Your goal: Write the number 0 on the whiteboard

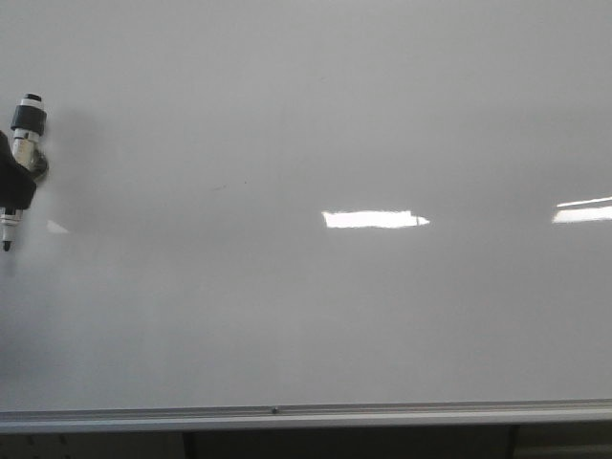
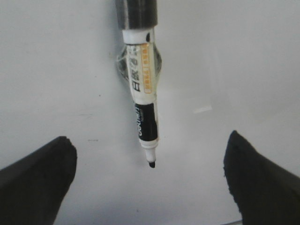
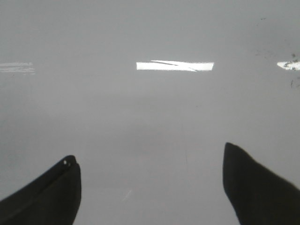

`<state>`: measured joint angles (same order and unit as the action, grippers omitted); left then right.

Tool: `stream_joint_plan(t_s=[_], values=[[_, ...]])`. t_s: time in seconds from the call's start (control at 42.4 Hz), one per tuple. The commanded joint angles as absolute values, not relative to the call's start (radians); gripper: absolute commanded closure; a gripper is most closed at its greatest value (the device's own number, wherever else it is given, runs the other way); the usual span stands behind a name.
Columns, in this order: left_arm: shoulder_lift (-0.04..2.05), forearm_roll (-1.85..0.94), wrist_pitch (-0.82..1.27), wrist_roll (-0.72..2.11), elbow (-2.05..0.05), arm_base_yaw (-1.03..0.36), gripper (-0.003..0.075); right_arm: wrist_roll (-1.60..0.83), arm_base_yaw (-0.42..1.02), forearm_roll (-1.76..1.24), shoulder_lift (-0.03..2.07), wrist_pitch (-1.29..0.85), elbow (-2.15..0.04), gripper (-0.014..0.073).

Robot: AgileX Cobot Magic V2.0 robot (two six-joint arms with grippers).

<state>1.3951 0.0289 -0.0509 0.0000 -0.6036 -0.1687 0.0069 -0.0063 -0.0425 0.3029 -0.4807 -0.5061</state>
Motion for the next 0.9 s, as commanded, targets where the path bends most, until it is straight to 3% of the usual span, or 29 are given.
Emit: stream_joint_plan(t_s=[0.0,0.542,0.707,0.872], values=[[1.443,0.024,-0.141,0.000,-0.665,-0.176,0.0122,0.007,-0.005,-0.035,0.319,-0.394,-0.540,-0.0041],[1.559,0.024,-0.258,0.000,-0.698,-0.176,0.0231,0.007,-0.005,-0.035,0.319,-0.394,-0.540,-0.0041],[1.559,0.024,-0.258,0.000,-0.698,-0.176,0.0377,0.007,-0.005,-0.035,0.319,-0.394,-0.540,-0.0041],[1.559,0.024,-0.258,0.000,-0.698,-0.176,0.0580,0.007,-0.005,-0.035,0.319,-0.394,-0.540,-0.0041]])
